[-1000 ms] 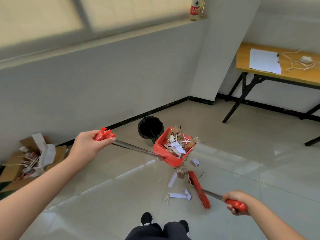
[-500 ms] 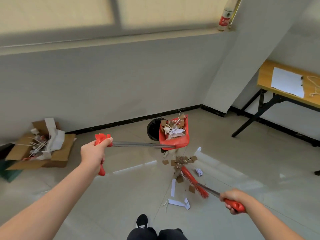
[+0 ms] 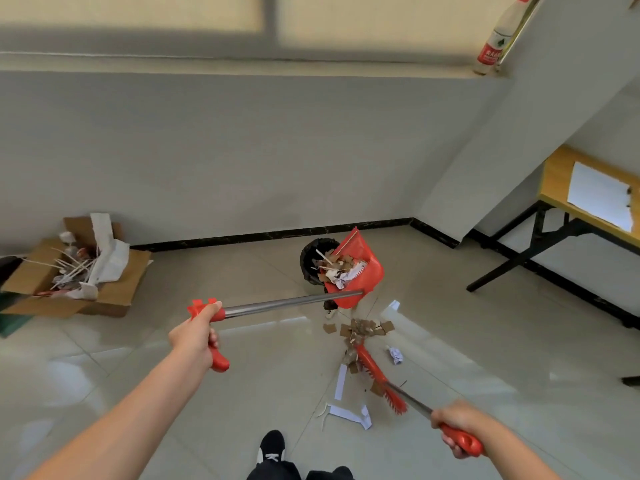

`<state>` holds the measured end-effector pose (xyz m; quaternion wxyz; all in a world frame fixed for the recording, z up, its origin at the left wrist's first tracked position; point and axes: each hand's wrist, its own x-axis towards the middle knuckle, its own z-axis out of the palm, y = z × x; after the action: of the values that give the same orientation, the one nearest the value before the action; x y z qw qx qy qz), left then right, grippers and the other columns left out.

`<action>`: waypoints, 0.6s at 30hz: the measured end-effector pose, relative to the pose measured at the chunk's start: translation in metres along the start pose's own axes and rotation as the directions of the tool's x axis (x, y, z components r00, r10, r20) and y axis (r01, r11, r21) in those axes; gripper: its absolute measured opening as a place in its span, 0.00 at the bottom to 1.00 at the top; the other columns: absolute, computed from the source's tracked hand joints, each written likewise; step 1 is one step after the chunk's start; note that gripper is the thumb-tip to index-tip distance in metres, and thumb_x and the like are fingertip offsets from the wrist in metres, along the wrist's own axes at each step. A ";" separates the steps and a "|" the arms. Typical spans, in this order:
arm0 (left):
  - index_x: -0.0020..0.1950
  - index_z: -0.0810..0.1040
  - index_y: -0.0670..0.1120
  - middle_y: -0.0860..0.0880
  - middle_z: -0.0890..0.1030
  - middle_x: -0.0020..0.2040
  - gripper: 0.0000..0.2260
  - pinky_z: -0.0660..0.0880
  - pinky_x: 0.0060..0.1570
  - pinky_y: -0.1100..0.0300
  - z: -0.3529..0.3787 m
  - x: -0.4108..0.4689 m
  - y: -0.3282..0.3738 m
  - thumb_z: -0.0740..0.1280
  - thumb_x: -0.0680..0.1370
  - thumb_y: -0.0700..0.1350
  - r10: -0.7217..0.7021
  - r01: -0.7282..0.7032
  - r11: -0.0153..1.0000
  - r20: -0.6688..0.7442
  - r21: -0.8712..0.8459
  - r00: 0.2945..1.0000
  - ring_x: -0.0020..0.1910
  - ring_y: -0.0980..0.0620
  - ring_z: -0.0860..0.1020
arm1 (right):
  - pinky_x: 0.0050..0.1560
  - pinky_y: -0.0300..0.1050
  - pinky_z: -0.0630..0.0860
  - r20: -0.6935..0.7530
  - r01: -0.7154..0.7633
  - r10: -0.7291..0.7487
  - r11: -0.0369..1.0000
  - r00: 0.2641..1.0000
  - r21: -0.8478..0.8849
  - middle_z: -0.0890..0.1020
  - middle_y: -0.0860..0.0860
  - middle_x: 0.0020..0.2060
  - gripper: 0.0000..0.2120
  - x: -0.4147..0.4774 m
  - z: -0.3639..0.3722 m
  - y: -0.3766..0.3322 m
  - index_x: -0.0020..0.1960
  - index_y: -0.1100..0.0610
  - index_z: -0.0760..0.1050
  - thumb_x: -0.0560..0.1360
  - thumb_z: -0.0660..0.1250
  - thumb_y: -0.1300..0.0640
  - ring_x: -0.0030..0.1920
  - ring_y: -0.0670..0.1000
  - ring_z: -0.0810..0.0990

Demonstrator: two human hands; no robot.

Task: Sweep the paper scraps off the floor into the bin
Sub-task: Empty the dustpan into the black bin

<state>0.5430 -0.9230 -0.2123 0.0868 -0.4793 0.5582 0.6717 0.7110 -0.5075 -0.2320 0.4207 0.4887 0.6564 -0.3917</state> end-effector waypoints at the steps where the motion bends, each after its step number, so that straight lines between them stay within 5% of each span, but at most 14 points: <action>1: 0.36 0.73 0.44 0.52 0.64 0.14 0.12 0.60 0.23 0.63 0.000 0.006 -0.002 0.75 0.70 0.44 -0.041 0.041 0.998 0.000 -0.037 0.999 0.13 0.56 0.60 | 0.22 0.35 0.65 0.005 -0.006 0.006 1.000 1.000 -0.002 0.71 0.58 0.20 0.05 0.000 0.001 -0.001 0.39 0.66 0.68 0.72 0.63 0.70 0.17 0.50 0.66; 8: 0.38 0.69 0.48 0.52 0.71 0.24 0.10 0.58 0.16 0.74 0.010 0.032 -0.014 0.66 0.78 0.42 -0.211 0.227 0.947 0.093 -0.225 0.973 0.11 0.60 0.61 | 0.24 0.37 0.65 0.007 -0.027 0.028 0.992 1.000 -0.119 0.73 0.59 0.21 0.04 0.001 0.010 -0.005 0.41 0.69 0.70 0.69 0.66 0.69 0.18 0.51 0.68; 12: 0.37 0.65 0.47 0.52 0.64 0.14 0.12 0.58 0.14 0.73 0.013 0.027 -0.019 0.61 0.80 0.41 -0.340 0.375 0.861 0.158 -0.345 0.927 0.11 0.58 0.61 | 0.24 0.36 0.66 0.023 -0.043 0.046 0.991 0.999 -0.123 0.73 0.59 0.22 0.05 0.001 0.019 -0.008 0.43 0.69 0.71 0.69 0.66 0.69 0.19 0.51 0.68; 18: 0.35 0.63 0.46 0.52 0.63 0.13 0.14 0.62 0.16 0.73 0.020 0.017 -0.036 0.60 0.80 0.43 -0.430 0.479 0.764 0.212 -0.434 0.878 0.10 0.55 0.61 | 0.23 0.36 0.65 0.046 -0.043 0.049 0.992 0.998 -0.122 0.73 0.59 0.22 0.05 -0.004 0.021 -0.019 0.44 0.69 0.71 0.70 0.65 0.69 0.19 0.51 0.68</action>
<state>0.5463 -0.9004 -0.2505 0.1549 -0.5722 0.2390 0.7691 0.6963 -0.5323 -0.2329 0.4742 0.4678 0.6569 -0.3531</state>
